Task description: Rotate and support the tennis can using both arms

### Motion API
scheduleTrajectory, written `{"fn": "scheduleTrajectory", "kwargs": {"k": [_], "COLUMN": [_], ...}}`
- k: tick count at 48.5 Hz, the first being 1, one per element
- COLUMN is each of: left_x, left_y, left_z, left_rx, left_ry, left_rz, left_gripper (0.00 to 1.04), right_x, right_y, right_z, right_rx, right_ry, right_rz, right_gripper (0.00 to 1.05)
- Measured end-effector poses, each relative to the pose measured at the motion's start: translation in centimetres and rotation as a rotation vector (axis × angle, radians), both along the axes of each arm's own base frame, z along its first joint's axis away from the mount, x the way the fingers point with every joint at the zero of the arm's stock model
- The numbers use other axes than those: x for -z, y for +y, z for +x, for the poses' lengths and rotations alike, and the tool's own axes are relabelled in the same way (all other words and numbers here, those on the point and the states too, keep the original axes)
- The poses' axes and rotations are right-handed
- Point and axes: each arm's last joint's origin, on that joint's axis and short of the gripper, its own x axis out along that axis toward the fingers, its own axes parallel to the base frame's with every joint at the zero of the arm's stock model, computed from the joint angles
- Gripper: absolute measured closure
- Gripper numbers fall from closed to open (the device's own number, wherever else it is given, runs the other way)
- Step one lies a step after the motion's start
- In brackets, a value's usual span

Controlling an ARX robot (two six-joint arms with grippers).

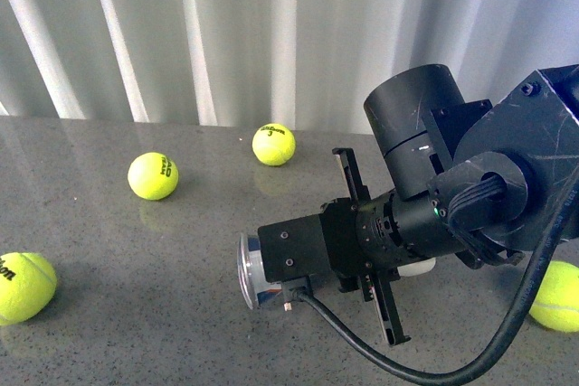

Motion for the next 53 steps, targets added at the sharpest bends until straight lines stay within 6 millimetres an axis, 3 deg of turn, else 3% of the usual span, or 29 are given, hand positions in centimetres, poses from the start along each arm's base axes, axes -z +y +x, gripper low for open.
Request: {"fn": "scheduleTrajectory", "kwargs": {"k": [11, 18, 26, 49, 53], "left_x": [0.0, 0.0, 0.0, 0.0, 0.0], "left_y": [0.0, 0.0, 0.0, 0.0, 0.0], "left_z": [0.0, 0.0, 0.0, 0.0, 0.0], "left_rx": [0.0, 0.0, 0.0, 0.0, 0.0], "left_ry": [0.0, 0.0, 0.0, 0.0, 0.0], "left_rz": [0.0, 0.0, 0.0, 0.0, 0.0], "left_gripper": [0.07, 0.07, 0.07, 0.07, 0.07], "right_x": [1.3, 1.0, 0.2, -4.4, -6.2], "right_y": [-0.2, -0.1, -0.1, -0.4, -0.8], "right_z": [-0.6, -0.9, -1.1, -2.0, -2.2], "right_rx": [0.034, 0.052, 0.059, 0.097, 0.152], "right_ry": [0.056, 0.088, 0.1, 0.089, 0.108], "right_rz": [0.027, 0.058, 0.081, 0.232, 0.321], "right_gripper": [0.55, 0.26, 0.05, 0.07, 0.07]}}
